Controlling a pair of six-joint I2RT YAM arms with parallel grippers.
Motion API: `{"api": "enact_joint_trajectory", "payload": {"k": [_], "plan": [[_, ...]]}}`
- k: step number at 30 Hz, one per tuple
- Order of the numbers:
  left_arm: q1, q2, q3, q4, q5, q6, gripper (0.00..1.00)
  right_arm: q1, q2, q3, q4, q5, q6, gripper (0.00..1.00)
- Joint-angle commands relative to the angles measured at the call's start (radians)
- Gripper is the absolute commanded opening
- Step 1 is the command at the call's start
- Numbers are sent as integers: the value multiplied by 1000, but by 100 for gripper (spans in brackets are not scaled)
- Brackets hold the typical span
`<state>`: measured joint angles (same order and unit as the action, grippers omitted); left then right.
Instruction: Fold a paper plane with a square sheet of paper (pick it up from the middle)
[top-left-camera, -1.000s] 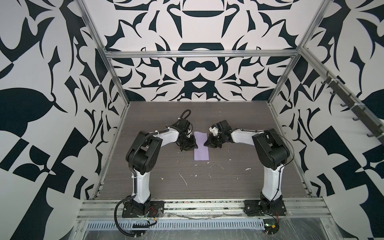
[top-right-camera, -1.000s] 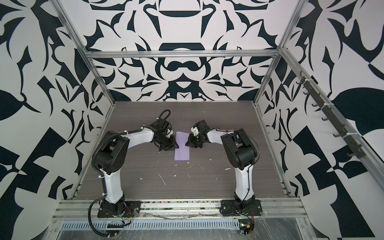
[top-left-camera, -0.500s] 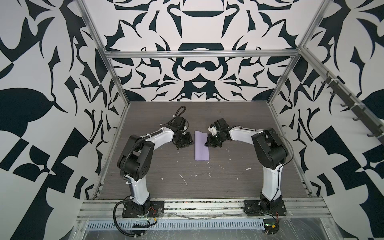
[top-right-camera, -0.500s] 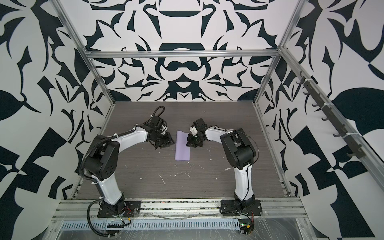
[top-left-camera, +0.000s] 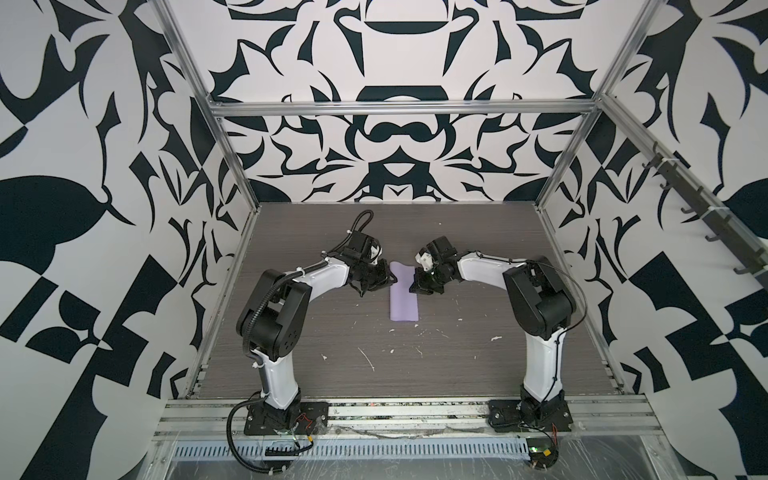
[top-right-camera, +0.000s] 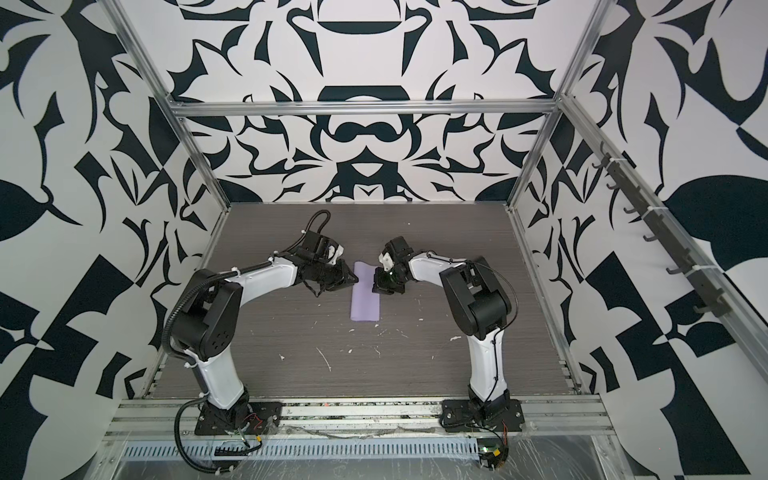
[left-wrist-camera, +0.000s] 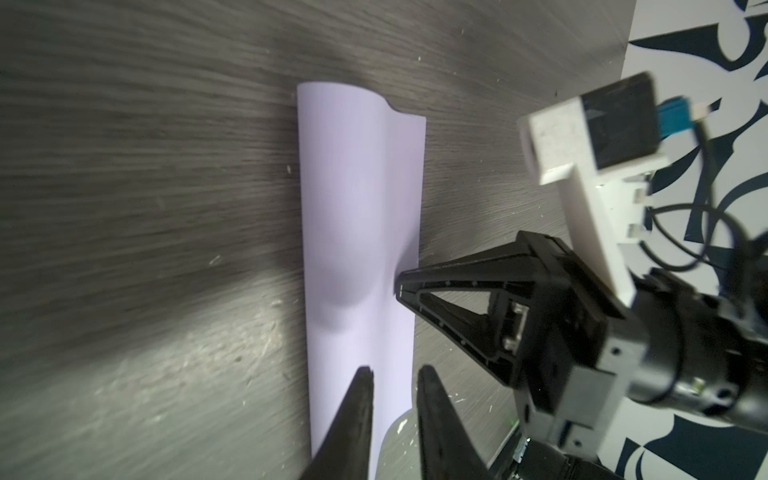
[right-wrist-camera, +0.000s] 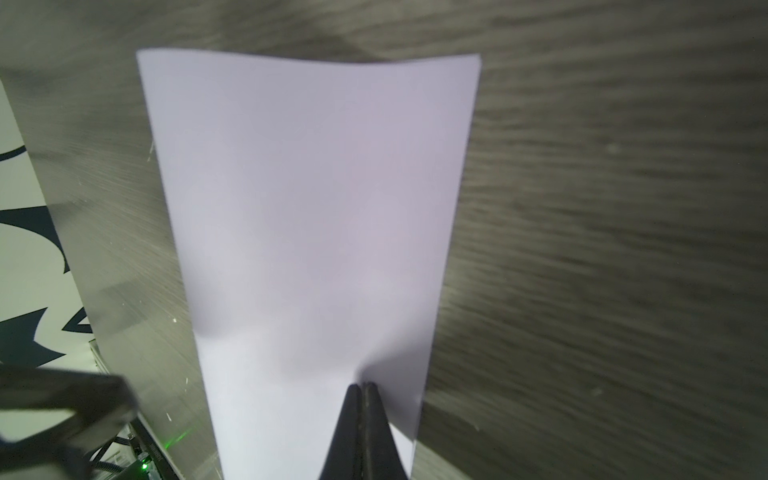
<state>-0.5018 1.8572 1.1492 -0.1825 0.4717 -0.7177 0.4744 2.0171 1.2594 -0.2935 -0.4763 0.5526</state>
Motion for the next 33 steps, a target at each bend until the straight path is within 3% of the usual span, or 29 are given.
{"api": "enact_joint_trajectory", "payload": {"k": [1, 8, 26, 29, 33], "plan": [[-10, 46, 4, 12, 55, 1, 19, -7, 57, -13, -131, 137, -11, 0], [-12, 102, 36, -76, 41, 57, 16, -5, 67, -5, -148, 146, -13, 0], [-2, 80, 36, -346, -197, 159, 16, -4, 80, 22, -205, 207, -51, 0], [21, 26, 54, -315, -158, 169, 16, -3, 81, 31, -207, 207, -56, 0], [23, 17, 61, -142, 14, 127, 16, -3, 84, 34, -205, 206, -53, 0]]}}
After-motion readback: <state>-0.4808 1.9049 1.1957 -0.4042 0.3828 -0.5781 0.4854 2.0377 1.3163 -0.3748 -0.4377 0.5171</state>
